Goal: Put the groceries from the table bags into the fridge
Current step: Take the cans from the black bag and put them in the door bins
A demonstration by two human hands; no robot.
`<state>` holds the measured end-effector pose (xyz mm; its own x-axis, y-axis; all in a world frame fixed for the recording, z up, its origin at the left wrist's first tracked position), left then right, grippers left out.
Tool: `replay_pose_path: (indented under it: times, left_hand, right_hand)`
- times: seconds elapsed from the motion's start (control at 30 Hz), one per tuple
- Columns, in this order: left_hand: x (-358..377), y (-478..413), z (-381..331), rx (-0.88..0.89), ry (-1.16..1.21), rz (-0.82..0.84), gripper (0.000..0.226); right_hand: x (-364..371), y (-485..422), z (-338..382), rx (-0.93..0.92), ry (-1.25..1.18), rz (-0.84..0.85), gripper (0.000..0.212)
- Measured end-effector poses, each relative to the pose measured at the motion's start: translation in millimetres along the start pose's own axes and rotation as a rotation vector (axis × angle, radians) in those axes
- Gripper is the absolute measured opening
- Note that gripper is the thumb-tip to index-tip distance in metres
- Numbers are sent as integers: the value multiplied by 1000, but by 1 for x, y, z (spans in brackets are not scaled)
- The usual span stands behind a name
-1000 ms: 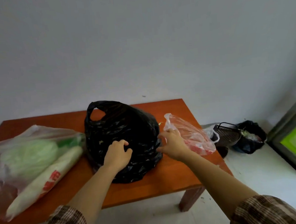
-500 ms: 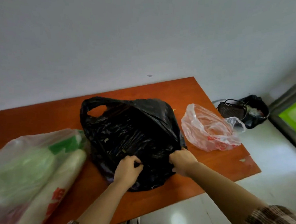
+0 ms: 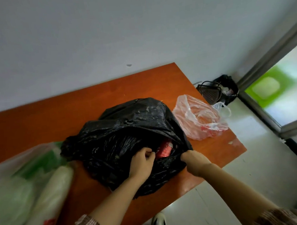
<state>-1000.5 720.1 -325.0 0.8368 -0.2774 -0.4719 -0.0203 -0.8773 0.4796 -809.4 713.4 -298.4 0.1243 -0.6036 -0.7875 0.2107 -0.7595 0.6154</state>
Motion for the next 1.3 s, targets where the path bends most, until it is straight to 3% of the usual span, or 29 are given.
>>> replay_pose_path:
  times: [0.2,0.33,0.4,0.5,0.63,0.77,0.9,0.97,1.03,1.13,1.3]
  left_hand:
    - [33,-24,-27,-72,-165,141,64]
    - [37,-32,-31,-107,-298,151,66]
    - [34,-33,-29,-140,-262,131,66]
    - [15,-32,-20,-240,-63,138,74]
    - [-24,-21,-9,-279,192,171,64]
    - [-62,2,-10,-215,318,215,35]
    - [-86,23,-25,-112,388,268,21]
    - [-92,27,-39,-56,410,282,23]
    - [-94,27,-56,4,424,301,34]
    - [-90,26,-87,67,454,321,47]
    - [-67,30,-147,202,450,398,32]
  right_hand:
    - [-9,16,-14,64,-146,-93,25]
    - [-16,18,-27,81,-366,-287,31]
    - [-17,16,-30,69,-353,-309,39]
    - [-17,11,-30,95,-283,-258,18]
    - [-16,3,-25,142,-283,-260,42]
    - [-27,-4,-12,101,-258,-223,37]
    - [-45,-5,-2,76,-338,-159,31]
    - [-55,-1,-2,89,-430,-153,15]
    - [-68,9,-4,86,-539,-183,25]
    - [-89,35,-13,68,-700,-304,44]
    - [-121,108,-45,131,-974,-690,12]
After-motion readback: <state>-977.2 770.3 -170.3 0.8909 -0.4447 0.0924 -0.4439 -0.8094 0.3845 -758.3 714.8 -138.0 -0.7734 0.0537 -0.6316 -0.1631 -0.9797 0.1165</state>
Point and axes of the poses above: each hand's wrist, its own y-axis away from the middle knuckle, its own x-axis out of the palm, z = x × y, the point moved 4 cm from there along -y, towards the middle knuckle, and after that the axes turned 3 degrees about -x, right-handed, at the moved point
